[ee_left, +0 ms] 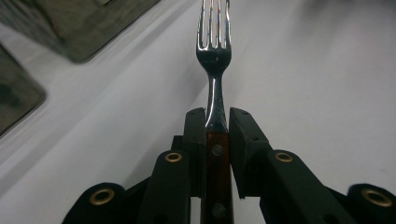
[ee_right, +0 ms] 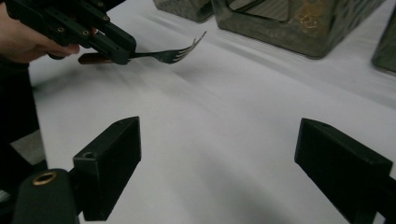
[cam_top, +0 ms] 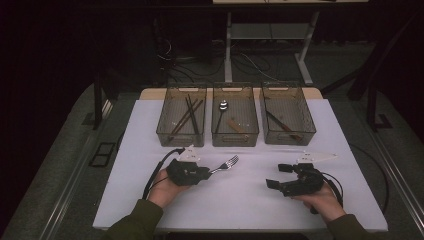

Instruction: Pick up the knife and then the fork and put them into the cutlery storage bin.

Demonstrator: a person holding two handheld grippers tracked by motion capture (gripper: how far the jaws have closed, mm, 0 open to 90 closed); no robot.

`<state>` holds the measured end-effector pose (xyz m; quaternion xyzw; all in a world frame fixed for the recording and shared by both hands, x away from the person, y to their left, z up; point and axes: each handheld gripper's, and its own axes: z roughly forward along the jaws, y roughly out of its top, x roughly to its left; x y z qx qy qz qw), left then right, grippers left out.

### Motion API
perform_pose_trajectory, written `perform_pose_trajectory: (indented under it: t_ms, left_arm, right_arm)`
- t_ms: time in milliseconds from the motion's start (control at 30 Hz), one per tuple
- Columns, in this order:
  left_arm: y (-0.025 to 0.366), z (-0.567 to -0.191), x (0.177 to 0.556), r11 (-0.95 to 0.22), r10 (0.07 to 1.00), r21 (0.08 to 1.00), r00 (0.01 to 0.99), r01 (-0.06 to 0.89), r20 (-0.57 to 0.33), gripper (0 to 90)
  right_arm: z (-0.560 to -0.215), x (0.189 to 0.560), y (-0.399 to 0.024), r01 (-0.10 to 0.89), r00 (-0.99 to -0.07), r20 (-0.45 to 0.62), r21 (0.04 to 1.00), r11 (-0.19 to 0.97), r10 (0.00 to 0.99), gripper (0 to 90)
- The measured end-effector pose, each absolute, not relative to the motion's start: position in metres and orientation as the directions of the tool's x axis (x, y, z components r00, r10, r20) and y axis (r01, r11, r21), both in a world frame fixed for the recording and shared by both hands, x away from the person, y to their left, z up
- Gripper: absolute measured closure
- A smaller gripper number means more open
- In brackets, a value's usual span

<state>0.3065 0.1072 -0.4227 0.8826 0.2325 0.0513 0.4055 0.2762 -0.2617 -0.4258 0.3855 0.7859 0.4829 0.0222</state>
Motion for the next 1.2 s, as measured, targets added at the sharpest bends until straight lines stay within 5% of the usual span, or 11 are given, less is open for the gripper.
perform_pose_trajectory:
  t_ms: [600, 1100, 1200]
  left_arm:
    - [0.076, -0.410, 0.284, -0.531, 0.432, 0.787, 0.899, 0.314, -0.067, 77.4]
    - [0.078, -0.408, 0.284, -0.507, 0.451, 0.804, 0.890, 0.310, -0.059, 77.4]
    - [0.077, -0.409, 0.284, -0.508, 0.457, 0.803, 0.888, 0.312, -0.056, 77.4]
  right_arm:
    - [-0.419, 0.304, -0.212, 0.590, -0.727, 0.397, 0.779, 0.214, 0.560, 38.2]
    - [-0.412, 0.316, -0.204, 0.573, -0.712, 0.414, 0.809, 0.129, 0.567, 77.4]
    - [-0.408, 0.317, -0.202, 0.565, -0.720, 0.417, 0.816, 0.119, 0.555, 79.1]
